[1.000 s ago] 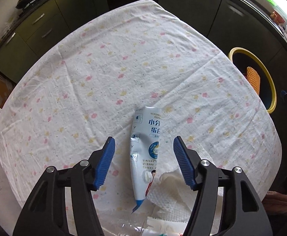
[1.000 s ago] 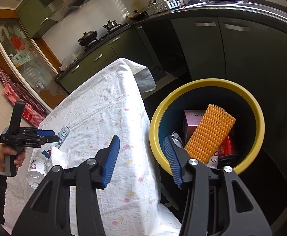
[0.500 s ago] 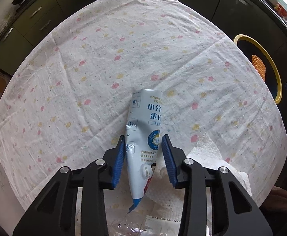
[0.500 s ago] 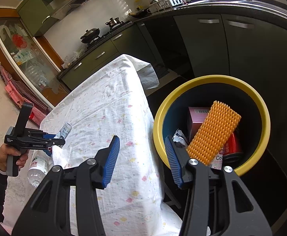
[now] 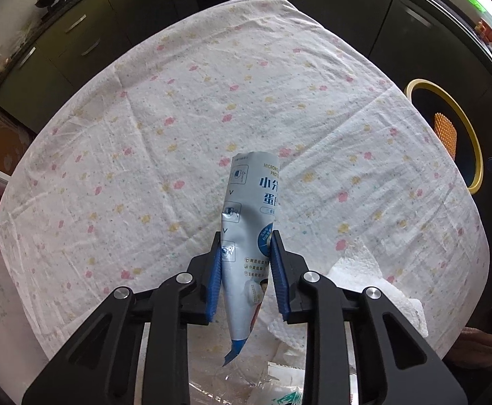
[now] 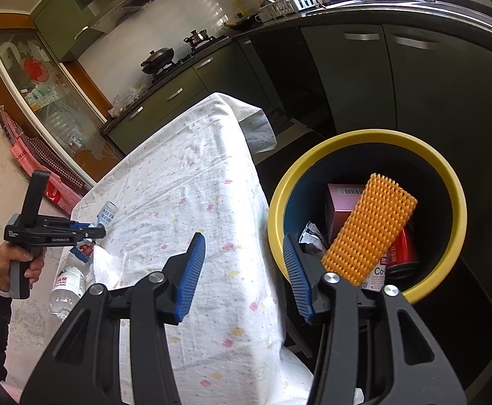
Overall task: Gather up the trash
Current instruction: 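Carry the toothpaste tube over the bin and open the left gripper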
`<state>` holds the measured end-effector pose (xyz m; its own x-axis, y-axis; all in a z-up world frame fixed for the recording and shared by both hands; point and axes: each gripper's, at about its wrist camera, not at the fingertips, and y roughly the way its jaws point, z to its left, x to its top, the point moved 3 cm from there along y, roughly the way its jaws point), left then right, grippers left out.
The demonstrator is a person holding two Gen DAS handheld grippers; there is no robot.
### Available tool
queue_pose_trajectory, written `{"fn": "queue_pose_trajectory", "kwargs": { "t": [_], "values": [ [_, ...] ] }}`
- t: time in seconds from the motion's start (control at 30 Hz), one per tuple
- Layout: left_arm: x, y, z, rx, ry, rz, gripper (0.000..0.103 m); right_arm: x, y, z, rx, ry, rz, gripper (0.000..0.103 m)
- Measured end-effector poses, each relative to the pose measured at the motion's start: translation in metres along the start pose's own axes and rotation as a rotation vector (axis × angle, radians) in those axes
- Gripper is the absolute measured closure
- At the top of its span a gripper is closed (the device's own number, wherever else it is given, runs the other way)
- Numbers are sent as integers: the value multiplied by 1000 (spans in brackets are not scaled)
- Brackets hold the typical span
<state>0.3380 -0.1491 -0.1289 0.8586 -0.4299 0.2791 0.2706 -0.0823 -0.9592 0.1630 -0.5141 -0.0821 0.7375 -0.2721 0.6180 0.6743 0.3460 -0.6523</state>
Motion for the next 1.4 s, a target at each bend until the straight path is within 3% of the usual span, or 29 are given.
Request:
{"fn": "queue_pose_trajectory", "kwargs": {
  "t": [0.17,0.33,0.7,0.87,1.03,1.27,1.33,1.4],
  "values": [
    [2,-25,-4,20,26,-44,76,0,2,0,2,-1,5,57],
    [4,-53,-37,0,80,-92,76,1,-4,-9,-10,14,-11,57],
    [52,-69,-185,-131,308,-139,76,-4,-35,-62,-61,111,-86,57],
    [79,-57,-261,-178,405,-133,76,-8,-49,-86,-69,152,-112,57],
    [105,-33,-314,-216,432,-112,76,-12,-63,-105,-68,191,-139,53],
    [143,10,-344,-197,384,-107,72,-13,-65,-117,-52,214,-143,51],
    [149,20,-346,-189,361,-98,54,-13,-66,-118,-47,216,-142,50],
    [152,28,-344,-176,336,-95,54,-13,-67,-118,-40,217,-145,48]
  ]
}}
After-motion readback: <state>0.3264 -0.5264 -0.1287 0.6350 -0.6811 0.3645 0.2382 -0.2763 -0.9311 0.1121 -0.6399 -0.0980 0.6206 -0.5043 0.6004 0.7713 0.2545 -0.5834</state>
